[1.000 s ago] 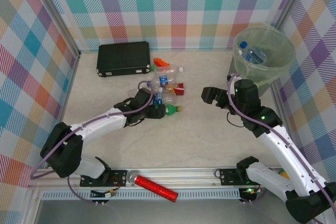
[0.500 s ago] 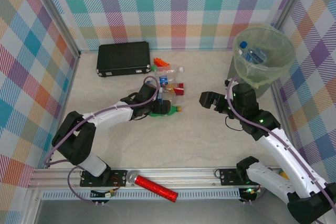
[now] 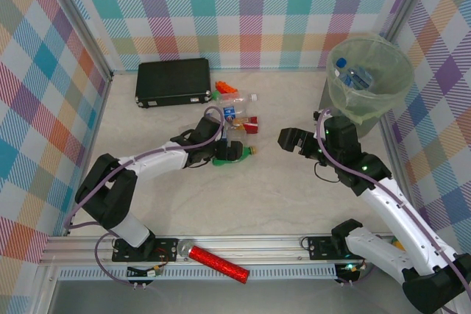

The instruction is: Put the plastic bottles in the bin

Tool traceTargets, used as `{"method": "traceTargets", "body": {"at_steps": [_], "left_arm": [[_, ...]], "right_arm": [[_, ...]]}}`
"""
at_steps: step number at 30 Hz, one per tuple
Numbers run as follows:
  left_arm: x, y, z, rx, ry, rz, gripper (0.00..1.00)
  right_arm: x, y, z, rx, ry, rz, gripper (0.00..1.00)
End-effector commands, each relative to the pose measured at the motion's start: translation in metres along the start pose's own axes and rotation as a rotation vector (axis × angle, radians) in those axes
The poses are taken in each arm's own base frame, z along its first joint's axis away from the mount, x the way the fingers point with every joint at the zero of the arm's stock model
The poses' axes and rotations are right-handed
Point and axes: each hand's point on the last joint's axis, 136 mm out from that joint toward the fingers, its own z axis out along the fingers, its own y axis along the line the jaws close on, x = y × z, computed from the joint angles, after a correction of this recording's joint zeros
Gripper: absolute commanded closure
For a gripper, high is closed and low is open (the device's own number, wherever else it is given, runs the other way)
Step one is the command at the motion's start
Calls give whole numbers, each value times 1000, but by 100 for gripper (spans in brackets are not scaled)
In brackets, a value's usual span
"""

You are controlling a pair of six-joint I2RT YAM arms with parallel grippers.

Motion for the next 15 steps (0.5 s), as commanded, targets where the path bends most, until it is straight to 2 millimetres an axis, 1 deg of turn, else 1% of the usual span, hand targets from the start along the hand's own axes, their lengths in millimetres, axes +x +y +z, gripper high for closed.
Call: {"method": "traceTargets", "body": {"at_steps": [1, 8, 11, 15], "left_arm": [[4, -10, -12, 73, -5, -32, 0], [25, -34, -29, 136, 11, 0, 0], [37, -43, -29, 147, 41, 27, 0], [48, -46, -25, 96, 73, 94, 0]], "right_arm": [[-6, 10, -3, -35, -21, -2, 1], [-4, 8, 1, -33, -13, 7, 1], [-4, 9, 3, -37, -11, 9, 1], [-4, 10, 4, -36, -8, 10, 1]]}}
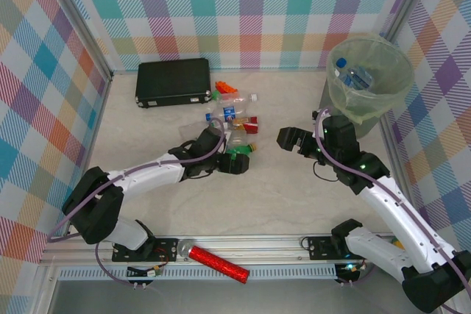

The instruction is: Put the plastic bottles in the bin

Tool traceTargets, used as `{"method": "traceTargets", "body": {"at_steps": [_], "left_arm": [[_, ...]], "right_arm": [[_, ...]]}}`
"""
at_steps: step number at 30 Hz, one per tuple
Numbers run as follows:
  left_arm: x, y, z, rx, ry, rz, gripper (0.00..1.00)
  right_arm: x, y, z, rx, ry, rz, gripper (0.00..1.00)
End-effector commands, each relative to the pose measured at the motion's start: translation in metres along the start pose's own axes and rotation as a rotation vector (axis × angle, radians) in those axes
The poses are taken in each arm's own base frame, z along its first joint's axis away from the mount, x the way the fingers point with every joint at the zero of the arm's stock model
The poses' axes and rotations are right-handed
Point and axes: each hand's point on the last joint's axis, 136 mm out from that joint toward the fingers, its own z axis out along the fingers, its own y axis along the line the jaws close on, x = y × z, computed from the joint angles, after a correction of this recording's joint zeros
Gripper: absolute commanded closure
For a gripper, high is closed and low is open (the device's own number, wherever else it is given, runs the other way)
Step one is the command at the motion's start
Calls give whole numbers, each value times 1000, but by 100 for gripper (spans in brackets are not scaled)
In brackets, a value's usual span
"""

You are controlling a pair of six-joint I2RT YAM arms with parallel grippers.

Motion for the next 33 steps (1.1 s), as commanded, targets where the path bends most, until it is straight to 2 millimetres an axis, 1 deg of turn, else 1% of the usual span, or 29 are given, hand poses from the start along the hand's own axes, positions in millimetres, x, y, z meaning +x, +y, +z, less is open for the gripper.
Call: {"method": "traceTargets", "body": {"at_steps": [1, 5, 6, 7, 9, 13, 18, 22, 25, 28, 33], "left_arm": [[8, 3, 2, -50, 35, 41, 0], [-1, 5, -5, -91, 20, 77, 0], [-6, 4, -7, -94, 7, 88, 0], [-4, 6, -8, -109, 22, 97, 0], [-9, 8, -9, -130, 22, 126, 0], [-19, 14, -2, -171, 27, 179, 0], [-27, 27, 11, -210, 53, 196, 0], [-35, 28, 15, -212, 44, 197, 0], [-38, 25, 16, -199, 47, 191, 0], [-42, 21, 12, -185, 30, 192, 1], [-52, 28, 9, -193, 14, 181, 1]], "right_arm": [[-4, 9, -1, -35, -13, 6, 1], [-4, 7, -3, -22, -17, 4, 1], [-4, 6, -4, -16, -20, 5, 1], [-4, 5, -4, -11, -23, 3, 1], [-4, 3, -6, 2, -29, 3, 1], [-8, -3, -9, 39, -49, 4, 1], [-11, -9, -17, 91, -51, -16, 1], [-10, -8, -19, 82, -58, -16, 1], [-10, -9, -19, 83, -58, -16, 1], [-10, -9, -18, 81, -59, -16, 1], [-10, -6, -14, 69, -53, -11, 1]]}}
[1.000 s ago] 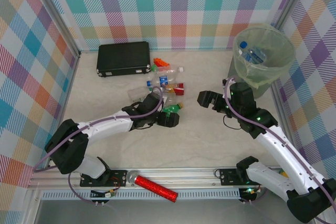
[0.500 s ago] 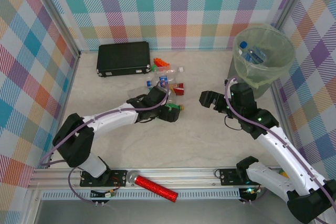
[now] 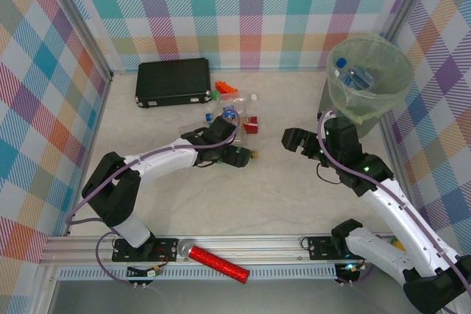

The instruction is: Put the plastic bottles in the bin

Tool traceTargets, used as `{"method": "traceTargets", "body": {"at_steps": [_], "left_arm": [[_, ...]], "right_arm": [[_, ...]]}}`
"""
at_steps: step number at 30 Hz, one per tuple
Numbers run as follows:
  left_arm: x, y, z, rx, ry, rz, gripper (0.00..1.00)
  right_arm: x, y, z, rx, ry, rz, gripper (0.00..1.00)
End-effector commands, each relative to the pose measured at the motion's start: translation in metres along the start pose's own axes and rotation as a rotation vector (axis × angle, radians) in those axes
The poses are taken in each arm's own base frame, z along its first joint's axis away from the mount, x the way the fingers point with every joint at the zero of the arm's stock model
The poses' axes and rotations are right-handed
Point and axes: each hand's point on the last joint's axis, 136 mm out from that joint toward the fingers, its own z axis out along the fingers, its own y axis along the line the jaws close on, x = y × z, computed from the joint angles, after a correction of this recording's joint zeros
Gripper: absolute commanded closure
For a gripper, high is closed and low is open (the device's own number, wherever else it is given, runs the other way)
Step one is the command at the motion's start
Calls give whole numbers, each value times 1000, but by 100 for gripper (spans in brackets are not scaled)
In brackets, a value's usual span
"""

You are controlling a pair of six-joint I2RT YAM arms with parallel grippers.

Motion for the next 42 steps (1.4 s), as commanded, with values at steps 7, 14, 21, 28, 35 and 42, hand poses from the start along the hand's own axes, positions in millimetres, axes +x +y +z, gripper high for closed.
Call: {"method": "traceTargets", "body": {"at_steps": [7, 14, 21, 28, 35, 42], "left_arm": [[-13, 10, 6, 10, -2, -9, 1], [5, 5, 11, 57, 41, -40, 0], [28, -11, 1, 135, 71, -56, 2], [46, -24, 7, 135, 127, -12, 4], [49, -29, 22, 111, 169, 14, 12], [48, -30, 33, 73, 192, 40, 14]], "right_arm": [[-8, 11, -5, -34, -21, -6, 1], [-7, 10, -7, -32, -24, -5, 1], [-7, 10, -2, -37, -20, 3, 1], [-4, 10, 1, -40, -15, 11, 1], [-4, 8, -2, -31, -18, 10, 1], [-2, 7, -2, -32, -12, 11, 1]]}}
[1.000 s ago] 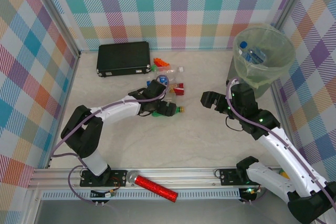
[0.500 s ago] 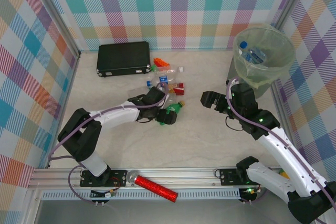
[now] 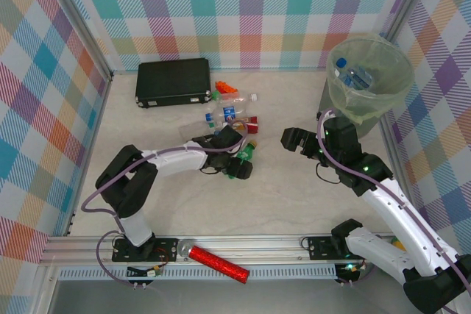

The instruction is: Put the plastic bottles in the bin

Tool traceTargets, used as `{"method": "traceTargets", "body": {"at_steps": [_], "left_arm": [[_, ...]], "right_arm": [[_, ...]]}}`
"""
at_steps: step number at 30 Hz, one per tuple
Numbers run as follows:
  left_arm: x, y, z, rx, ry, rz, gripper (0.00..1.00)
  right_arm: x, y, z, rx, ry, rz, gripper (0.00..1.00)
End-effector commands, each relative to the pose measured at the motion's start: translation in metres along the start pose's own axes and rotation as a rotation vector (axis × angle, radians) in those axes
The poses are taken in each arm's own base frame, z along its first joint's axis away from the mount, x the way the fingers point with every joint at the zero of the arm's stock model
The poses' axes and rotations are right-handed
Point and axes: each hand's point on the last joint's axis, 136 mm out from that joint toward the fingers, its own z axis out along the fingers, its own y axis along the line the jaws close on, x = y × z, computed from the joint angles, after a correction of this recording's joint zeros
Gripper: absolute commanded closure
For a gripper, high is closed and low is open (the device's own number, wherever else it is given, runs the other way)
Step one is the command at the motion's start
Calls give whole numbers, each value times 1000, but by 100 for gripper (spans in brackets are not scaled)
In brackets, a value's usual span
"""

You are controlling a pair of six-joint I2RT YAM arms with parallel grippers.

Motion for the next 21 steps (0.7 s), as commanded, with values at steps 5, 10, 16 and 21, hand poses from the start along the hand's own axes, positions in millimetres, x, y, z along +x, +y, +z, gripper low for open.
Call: {"method": "traceTargets", "body": {"at_steps": [5, 10, 16, 21], "left_arm": [[-4, -2, 0, -27, 10, 27, 20], [0, -2, 2, -28, 22, 29, 27], [4, 0, 8, -45, 42, 43, 34], [4, -2, 9, -55, 42, 53, 36]], "right_arm": [[0, 8, -2, -50, -12, -4, 1], [-2, 10, -3, -63, -22, -5, 1], [-2, 10, -3, -65, -25, 3, 1], [-1, 13, -3, -80, -17, 2, 1]]}}
